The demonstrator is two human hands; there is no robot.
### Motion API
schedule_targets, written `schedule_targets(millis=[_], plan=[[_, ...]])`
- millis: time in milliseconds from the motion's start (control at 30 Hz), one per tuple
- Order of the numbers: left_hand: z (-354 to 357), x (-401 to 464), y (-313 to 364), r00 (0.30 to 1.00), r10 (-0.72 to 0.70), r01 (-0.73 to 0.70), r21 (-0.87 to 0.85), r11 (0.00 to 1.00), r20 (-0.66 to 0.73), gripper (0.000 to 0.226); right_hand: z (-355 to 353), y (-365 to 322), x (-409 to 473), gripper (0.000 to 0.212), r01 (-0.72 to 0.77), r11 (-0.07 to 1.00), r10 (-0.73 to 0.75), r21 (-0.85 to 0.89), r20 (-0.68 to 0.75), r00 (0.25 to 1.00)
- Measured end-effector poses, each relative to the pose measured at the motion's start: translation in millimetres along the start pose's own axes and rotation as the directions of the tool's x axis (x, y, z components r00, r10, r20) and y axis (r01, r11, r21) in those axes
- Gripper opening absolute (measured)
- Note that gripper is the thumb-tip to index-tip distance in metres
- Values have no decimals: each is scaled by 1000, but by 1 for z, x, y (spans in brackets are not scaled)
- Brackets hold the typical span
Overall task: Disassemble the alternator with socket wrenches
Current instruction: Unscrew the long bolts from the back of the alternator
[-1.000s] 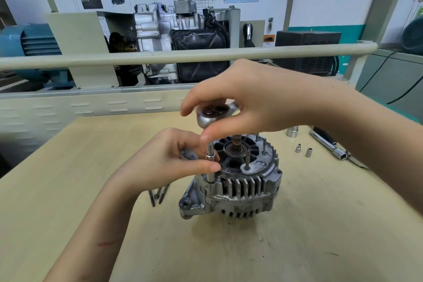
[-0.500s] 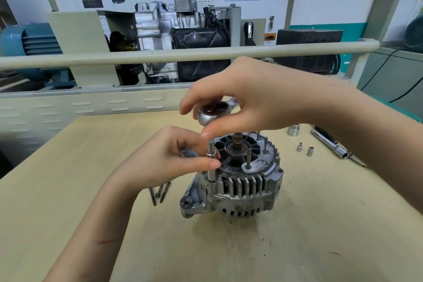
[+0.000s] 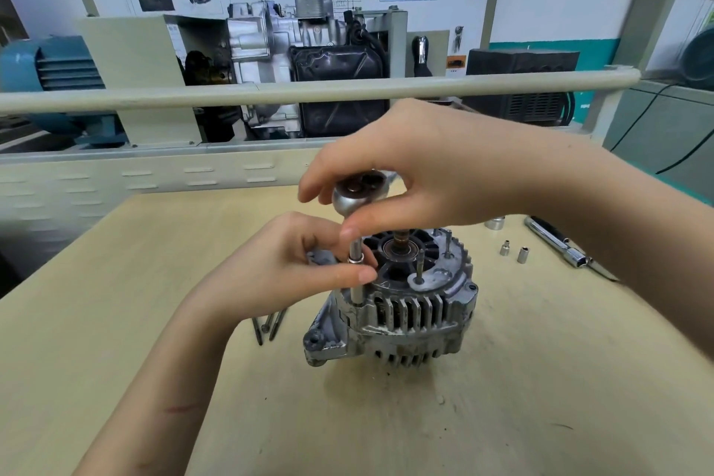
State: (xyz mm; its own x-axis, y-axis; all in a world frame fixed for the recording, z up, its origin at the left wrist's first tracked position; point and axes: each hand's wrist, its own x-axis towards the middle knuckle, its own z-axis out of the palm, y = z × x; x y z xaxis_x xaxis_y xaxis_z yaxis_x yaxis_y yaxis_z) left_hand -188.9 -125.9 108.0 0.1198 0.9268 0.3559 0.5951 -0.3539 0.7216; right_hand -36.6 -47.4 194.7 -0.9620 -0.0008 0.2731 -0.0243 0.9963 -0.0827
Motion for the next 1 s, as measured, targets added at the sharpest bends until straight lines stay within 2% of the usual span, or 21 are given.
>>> schedule_targets(millis=[67,133,333,500,600,700,867,1000], plan=[[1,-1,-1,999,0,0,8,1000,-39,48,-1,0,1,38,-34,999,34,-21,12,999],[2,-1,1,997,-19,21,36,999,-68,60,-2,0,1,42,-77,996,78,-55,9,997],[4,1,0,996,-25,29,49,998,-87,49,-2,-4,1,42,-121,991,120,-54,-8,993],[2,2,-2,999,-19,19,-4,1000,-42,16,-11,-4,-3,48,-174,985,174,-14,152,973],[3,2,-2,999,1,-2,-44,999,-34,4,-15,-1,-7,47,-226,974,224,-4,158,962],[2,1,-2,999,-6,2,-84,996,-42,4,-14,0,-6,41,-185,982,189,-43,134,973],[-4,-2,-3,999,-13,16,-116,993,30,15,-18,4,-6,36,-137,990,137,-10,144,980],[-3,-2,-3,1000,-6,7,-60,998,11,16,-17,7,-4,33,-120,992,125,-42,123,985]])
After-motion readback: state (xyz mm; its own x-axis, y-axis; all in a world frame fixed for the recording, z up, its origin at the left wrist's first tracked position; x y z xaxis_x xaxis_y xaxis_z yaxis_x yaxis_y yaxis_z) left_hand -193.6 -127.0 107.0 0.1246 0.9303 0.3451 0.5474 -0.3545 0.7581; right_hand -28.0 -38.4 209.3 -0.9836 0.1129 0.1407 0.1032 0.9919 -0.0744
